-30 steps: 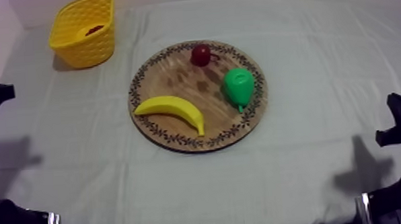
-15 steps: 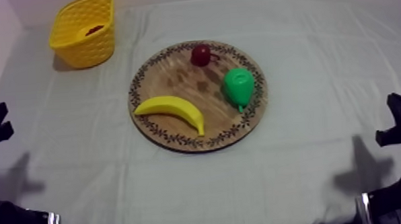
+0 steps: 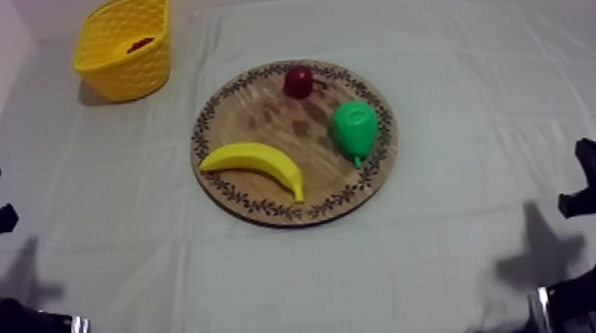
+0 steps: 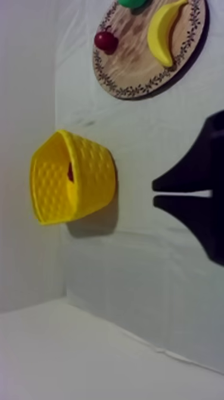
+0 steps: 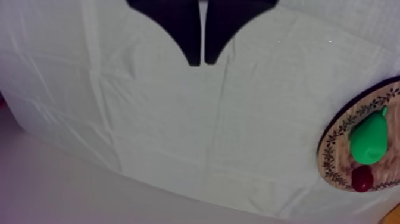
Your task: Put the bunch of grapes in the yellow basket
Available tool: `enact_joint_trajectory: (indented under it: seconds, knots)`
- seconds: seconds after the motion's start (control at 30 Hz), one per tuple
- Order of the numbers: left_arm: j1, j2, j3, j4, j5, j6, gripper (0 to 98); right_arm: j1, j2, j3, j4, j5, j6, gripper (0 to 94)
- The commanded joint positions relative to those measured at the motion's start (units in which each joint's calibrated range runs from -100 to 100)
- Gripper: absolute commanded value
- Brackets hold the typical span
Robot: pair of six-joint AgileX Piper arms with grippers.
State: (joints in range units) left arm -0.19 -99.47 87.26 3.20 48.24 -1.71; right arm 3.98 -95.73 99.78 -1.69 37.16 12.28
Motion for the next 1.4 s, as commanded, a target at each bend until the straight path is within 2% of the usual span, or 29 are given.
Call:
enact_joint_trajectory:
  seconds: [0.0,0.17,0.6,0.77,1.13,1.23,1.37]
  knots:
    - [-0.1,-0.1,3.0,0.46,-2.5,-0.1,0.0,0.0,0.0,0.0,0.0,0.0,0.0,0.5]
    - [-0.1,-0.3,6.7,0.54,-3.4,-1.2,0.0,0.0,0.0,0.0,0.0,0.0,0.0,0.5]
    - [0.2,-0.4,8.0,-0.76,-3.6,-4.4,0.0,0.0,0.0,0.0,0.0,0.0,0.0,0.5]
    - [0.4,-0.4,8.2,-0.99,-3.7,-4.6,0.0,0.0,0.0,0.0,0.0,0.0,0.0,0.5]
    - [0.4,-0.4,8.3,-1.03,-3.8,6.1,0.0,0.0,0.0,0.0,0.0,0.0,0.0,0.5]
    - [0.4,-0.4,8.3,-1.03,-3.8,7.6,0.0,0.0,0.0,0.0,0.0,0.0,0.0,0.5]
    - [0.4,-0.4,8.3,-1.03,-3.8,8.1,0.0,0.0,0.0,0.0,0.0,0.0,0.0,0.5]
